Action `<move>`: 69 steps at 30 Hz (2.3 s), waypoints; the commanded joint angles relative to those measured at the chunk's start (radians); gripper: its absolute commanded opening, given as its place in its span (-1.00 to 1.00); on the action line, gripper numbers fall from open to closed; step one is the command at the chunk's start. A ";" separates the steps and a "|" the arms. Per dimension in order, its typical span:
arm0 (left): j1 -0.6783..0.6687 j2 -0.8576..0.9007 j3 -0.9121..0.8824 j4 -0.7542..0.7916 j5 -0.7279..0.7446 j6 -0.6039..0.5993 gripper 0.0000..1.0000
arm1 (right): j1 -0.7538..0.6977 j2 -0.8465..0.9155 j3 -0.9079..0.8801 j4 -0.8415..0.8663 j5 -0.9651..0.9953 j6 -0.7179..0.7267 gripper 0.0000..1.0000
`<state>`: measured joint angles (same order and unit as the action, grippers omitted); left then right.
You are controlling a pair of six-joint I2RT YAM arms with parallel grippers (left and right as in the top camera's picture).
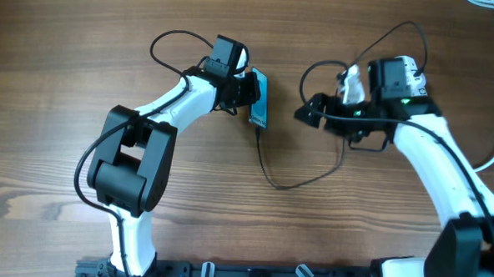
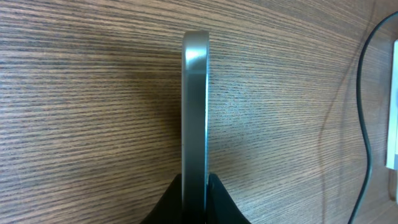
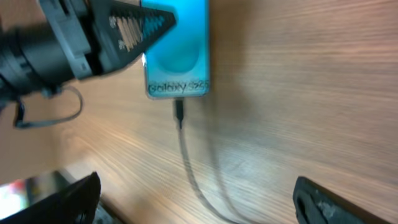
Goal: Plug charger to phone and switch on socket
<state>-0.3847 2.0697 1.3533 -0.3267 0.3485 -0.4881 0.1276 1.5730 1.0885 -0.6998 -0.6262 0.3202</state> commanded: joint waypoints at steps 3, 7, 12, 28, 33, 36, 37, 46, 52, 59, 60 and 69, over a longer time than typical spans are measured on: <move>0.002 0.005 -0.009 -0.015 -0.051 0.009 -0.82 | -0.080 -0.035 0.203 -0.225 0.656 -0.110 0.99; 0.002 0.005 -0.009 -0.015 -0.051 0.009 -0.56 | -0.219 -0.030 0.194 -0.241 0.701 -0.109 0.99; 0.002 0.005 -0.009 -0.020 -0.055 0.010 -0.46 | -0.279 -0.030 0.194 -0.243 0.697 -0.108 0.99; 0.109 0.005 -0.009 -0.030 -0.055 0.012 1.00 | -0.346 0.087 0.194 -0.180 0.851 -0.107 1.00; 0.110 0.005 -0.009 -0.030 -0.055 0.012 1.00 | -0.483 0.193 0.194 -0.124 0.848 -0.051 0.99; 0.110 0.005 -0.009 -0.030 -0.055 0.012 1.00 | -0.558 0.224 0.194 -0.036 0.779 -0.050 1.00; 0.110 0.005 -0.009 -0.030 -0.055 0.012 1.00 | -0.566 0.227 0.194 -0.012 0.780 -0.051 0.99; 0.110 0.005 -0.009 -0.030 -0.055 0.012 1.00 | -0.578 0.357 0.194 0.213 0.696 -0.058 1.00; 0.110 0.005 -0.009 -0.030 -0.055 0.012 1.00 | -0.576 0.459 0.194 0.270 0.615 -0.059 1.00; 0.110 0.005 -0.009 -0.030 -0.055 0.012 1.00 | -0.576 0.473 0.194 0.359 0.539 -0.085 1.00; 0.110 0.005 -0.009 -0.030 -0.055 0.012 1.00 | -0.576 0.473 0.194 0.367 0.539 -0.085 1.00; 0.110 0.005 -0.009 -0.030 -0.055 0.012 1.00 | -0.576 0.484 0.194 0.401 0.527 -0.085 0.99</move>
<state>-0.2771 2.0663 1.3533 -0.3515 0.3035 -0.4805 -0.4507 2.0293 1.2751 -0.2905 -0.0719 0.2554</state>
